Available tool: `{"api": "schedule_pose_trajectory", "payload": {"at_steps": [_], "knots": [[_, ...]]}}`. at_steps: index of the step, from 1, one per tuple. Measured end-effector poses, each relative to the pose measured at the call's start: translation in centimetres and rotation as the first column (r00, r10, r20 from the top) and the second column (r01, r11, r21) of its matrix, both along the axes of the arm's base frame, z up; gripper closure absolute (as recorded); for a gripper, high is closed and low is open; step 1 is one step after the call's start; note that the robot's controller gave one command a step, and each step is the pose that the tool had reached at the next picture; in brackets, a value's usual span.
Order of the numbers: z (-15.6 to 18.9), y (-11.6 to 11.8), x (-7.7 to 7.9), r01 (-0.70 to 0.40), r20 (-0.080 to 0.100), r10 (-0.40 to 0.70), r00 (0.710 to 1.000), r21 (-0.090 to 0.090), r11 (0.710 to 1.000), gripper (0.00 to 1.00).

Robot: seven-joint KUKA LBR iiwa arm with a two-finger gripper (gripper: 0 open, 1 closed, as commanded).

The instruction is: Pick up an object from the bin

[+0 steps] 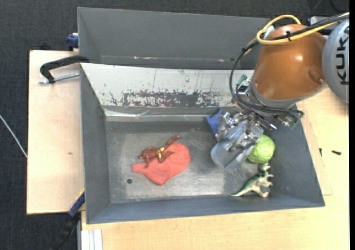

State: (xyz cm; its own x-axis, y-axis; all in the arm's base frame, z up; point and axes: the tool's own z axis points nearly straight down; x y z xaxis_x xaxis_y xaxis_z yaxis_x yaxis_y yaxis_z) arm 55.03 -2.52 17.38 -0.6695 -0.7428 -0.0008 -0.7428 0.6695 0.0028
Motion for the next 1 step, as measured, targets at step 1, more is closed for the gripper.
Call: {"api": "schedule_pose_trajectory", "payload": {"at_steps": [1], "knots": [[-0.09, 0.01, -0.08, 0.001, -0.001, -0.001, 1.000, 0.000, 1.000, 1.00]]}}
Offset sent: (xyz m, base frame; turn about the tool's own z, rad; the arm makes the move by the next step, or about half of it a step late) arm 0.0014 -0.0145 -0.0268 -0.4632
